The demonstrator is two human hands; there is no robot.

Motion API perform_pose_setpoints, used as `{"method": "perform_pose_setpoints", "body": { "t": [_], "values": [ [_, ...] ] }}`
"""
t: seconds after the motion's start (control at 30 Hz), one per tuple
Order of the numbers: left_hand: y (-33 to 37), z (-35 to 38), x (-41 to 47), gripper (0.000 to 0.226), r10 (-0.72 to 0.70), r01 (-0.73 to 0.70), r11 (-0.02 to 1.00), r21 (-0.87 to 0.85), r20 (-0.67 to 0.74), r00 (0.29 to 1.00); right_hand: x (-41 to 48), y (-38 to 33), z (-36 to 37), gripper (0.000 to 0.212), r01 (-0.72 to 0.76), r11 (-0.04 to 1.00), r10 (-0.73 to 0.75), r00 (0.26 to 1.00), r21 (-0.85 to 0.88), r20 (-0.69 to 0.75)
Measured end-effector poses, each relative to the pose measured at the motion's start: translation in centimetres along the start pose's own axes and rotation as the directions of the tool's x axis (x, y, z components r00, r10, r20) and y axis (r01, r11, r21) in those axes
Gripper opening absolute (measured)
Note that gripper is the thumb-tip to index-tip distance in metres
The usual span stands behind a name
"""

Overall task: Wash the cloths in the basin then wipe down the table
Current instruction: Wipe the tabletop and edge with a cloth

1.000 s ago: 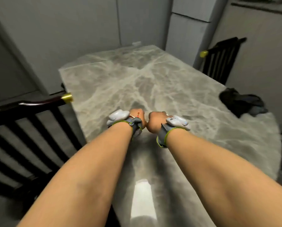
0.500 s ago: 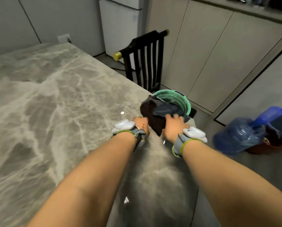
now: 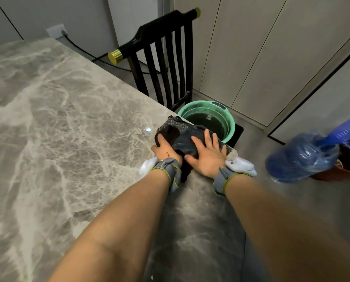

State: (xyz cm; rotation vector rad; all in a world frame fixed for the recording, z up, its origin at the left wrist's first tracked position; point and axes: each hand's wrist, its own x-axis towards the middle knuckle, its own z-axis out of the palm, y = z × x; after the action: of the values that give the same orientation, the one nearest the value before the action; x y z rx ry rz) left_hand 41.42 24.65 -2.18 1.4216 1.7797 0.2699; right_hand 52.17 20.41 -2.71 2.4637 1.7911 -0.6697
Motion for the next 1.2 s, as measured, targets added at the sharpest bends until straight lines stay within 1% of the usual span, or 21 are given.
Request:
{"method": "perform_pose_setpoints", "body": {
  "t": [0.07, 0.13, 0.23, 0.27, 0.33, 0.37, 0.43, 0.47, 0.53, 0.63, 0.67, 0.7, 0.73, 0.77, 0.83, 0.87, 0.97, 1.0, 1.07, 1.2],
  "values": [
    [0.1, -0.2, 0.1, 0.076, 0.006, -0.005, 1.000, -0.029, 0.010, 1.000, -0.1, 0.1, 0.1, 0.080, 0.021, 0.999, -0.022, 0.999, -0.031, -0.034],
    [-0.2, -0.6, -0.3, 0.074, 0.056, -0.055, 0.998, -0.008, 0.015, 0.998, -0.3, -0.3, 0.1, 0.070, 0.039, 0.999, -0.040, 0.998, -0.005, -0.050],
    [-1.4, -1.8, -1.0, 0.071, 0.141, -0.142, 0.985, 0.095, 0.018, 0.990, -0.6, -1.6, 0.1, 0.050, 0.049, 0.998, -0.045, 0.992, 0.038, -0.117],
    [-2.4, -2.7, -1.2, 0.072, 0.171, -0.172, 0.974, 0.145, 0.021, 0.985, -0.9, -2.2, 0.1, 0.047, 0.056, 0.998, -0.050, 0.990, 0.039, -0.129],
    [-4.7, -4.2, -1.2, 0.073, 0.173, -0.176, 0.958, 0.227, 0.031, 0.984, -1.5, -2.6, 0.4, 0.048, 0.072, 0.997, -0.072, 0.989, 0.001, -0.132],
    [-6.3, -5.6, -1.4, 0.074, 0.133, -0.133, 0.957, 0.258, 0.019, 0.991, -2.1, -3.3, 0.8, 0.049, 0.089, 0.996, -0.091, 0.989, -0.018, -0.121],
    [-9.6, -8.5, -1.7, 0.072, 0.038, -0.024, 0.967, 0.254, -0.053, 0.998, -3.4, -5.2, 1.8, 0.048, 0.146, 0.989, -0.150, 0.982, -0.035, -0.117],
    [-10.0, -8.8, -1.5, 0.071, 0.017, 0.003, 0.965, 0.263, -0.075, 0.997, -3.8, -5.2, 2.2, 0.046, 0.162, 0.986, -0.166, 0.978, -0.036, -0.128],
    [-13.9, -12.0, -2.2, 0.069, -0.065, 0.110, 0.956, 0.272, -0.170, 0.983, -5.3, -9.1, 4.2, 0.044, 0.255, 0.966, -0.259, 0.961, -0.055, -0.099],
    [-16.2, -13.3, -2.4, 0.066, -0.144, 0.232, 0.912, 0.337, -0.266, 0.953, -6.5, -12.1, 6.3, 0.045, 0.264, 0.964, -0.264, 0.964, -0.037, -0.014],
    [-17.3, -14.1, -2.6, 0.069, -0.158, 0.273, 0.891, 0.363, -0.316, 0.936, -7.0, -13.5, 6.9, 0.046, 0.265, 0.962, -0.265, 0.964, -0.071, 0.000],
    [-18.6, -15.0, -3.0, 0.071, -0.141, 0.286, 0.872, 0.398, -0.356, 0.924, -7.6, -15.0, 7.5, 0.047, 0.269, 0.954, -0.272, 0.962, -0.130, -0.005],
    [-19.3, -15.5, -3.3, 0.072, -0.073, 0.248, 0.856, 0.454, -0.370, 0.926, -8.0, -15.9, 7.9, 0.049, 0.254, 0.949, -0.260, 0.966, -0.188, -0.009],
    [-20.1, -15.6, -3.5, 0.070, 0.019, 0.171, 0.844, 0.508, -0.347, 0.938, -8.4, -16.6, 8.3, 0.051, 0.236, 0.944, -0.242, 0.970, -0.229, 0.004],
    [-20.9, -15.0, -4.0, 0.061, 0.186, -0.029, 0.833, 0.552, -0.230, 0.955, -8.7, -17.2, 9.0, 0.059, 0.204, 0.947, -0.198, 0.979, -0.249, 0.051],
    [-20.9, -14.4, -4.4, 0.060, 0.197, -0.076, 0.837, 0.542, -0.168, 0.966, -8.5, -17.0, 9.2, 0.062, 0.187, 0.953, -0.174, 0.982, -0.238, 0.076],
    [-21.2, -12.8, -4.5, 0.076, 0.129, -0.080, 0.860, 0.504, -0.064, 0.990, -7.7, -15.8, 9.4, 0.067, 0.131, 0.977, -0.106, 0.983, -0.170, 0.149],
    [-21.4, -13.0, -4.5, 0.078, 0.124, -0.090, 0.851, 0.518, -0.033, 0.992, -7.4, -15.8, 9.5, 0.068, 0.122, 0.981, -0.097, 0.982, -0.151, 0.163],
    [-21.6, -13.3, -4.2, 0.074, 0.149, -0.127, 0.817, 0.563, 0.007, 0.989, -7.1, -15.8, 9.2, 0.068, 0.111, 0.987, -0.092, 0.983, -0.113, 0.158],
    [-23.1, -14.9, -4.7, 0.063, 0.170, -0.143, 0.850, 0.508, -0.008, 0.985, -7.3, -18.8, 9.7, 0.071, 0.182, 0.977, -0.159, 0.969, -0.111, 0.187]
  ]
}}
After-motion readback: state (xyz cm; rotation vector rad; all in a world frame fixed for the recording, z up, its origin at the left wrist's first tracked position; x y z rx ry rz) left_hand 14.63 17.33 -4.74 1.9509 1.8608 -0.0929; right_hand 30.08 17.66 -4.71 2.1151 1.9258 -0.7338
